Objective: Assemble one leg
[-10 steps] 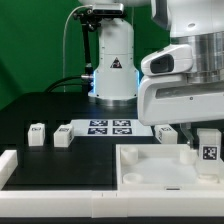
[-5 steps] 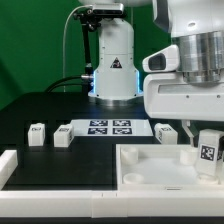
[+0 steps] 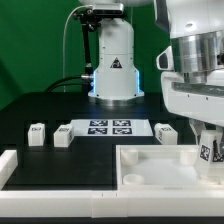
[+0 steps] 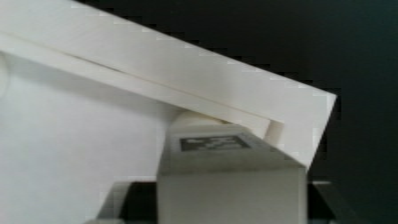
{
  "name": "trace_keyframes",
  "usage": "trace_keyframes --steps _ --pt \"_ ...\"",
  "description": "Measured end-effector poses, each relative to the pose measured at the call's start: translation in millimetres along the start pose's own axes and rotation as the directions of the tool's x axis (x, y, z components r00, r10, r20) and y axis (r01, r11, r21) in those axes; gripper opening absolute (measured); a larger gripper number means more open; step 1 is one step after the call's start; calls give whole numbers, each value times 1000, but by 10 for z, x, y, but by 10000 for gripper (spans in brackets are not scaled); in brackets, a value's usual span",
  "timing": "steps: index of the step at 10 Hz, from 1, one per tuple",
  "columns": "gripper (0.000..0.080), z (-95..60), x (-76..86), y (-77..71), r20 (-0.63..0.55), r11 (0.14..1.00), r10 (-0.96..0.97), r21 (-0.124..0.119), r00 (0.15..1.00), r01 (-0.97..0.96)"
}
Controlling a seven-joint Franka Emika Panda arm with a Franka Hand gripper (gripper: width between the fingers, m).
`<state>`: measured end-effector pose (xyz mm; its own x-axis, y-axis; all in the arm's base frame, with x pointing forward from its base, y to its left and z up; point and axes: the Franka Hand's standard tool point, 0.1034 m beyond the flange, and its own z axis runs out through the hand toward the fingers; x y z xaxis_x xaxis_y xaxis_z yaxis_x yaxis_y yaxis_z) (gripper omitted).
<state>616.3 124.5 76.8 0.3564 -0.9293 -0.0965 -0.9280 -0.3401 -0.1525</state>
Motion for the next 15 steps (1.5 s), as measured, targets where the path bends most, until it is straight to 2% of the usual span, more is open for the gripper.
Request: trace_keyframes --steps 1,2,3,4,6,7,8,9,11,12,13,14,15 --pt "327 0 -2 0 1 999 -36 0 999 36" --pt "519 1 -5 -1 1 999 -37 0 999 37" --pt "607 1 -5 0 1 999 -44 0 999 44" --pt "607 5 -2 4 -1 982 -188 -3 982 188" --pt "647 13 15 14 0 850 -527 -6 850 527" --pt "647 19 9 19 1 801 -598 -8 801 598" --pt "649 35 21 31 3 665 -747 -14 665 747" --pt "649 38 14 31 5 620 -784 -14 620 784" --pt "649 28 11 24 6 395 -919 -33 395 918" --pt "649 25 26 24 9 299 -954 -39 300 953" --pt "649 21 39 24 10 251 -968 -42 252 967" --pt "649 19 63 29 17 133 -991 -50 134 990" --pt "649 19 68 31 18 109 -994 -51 110 993"
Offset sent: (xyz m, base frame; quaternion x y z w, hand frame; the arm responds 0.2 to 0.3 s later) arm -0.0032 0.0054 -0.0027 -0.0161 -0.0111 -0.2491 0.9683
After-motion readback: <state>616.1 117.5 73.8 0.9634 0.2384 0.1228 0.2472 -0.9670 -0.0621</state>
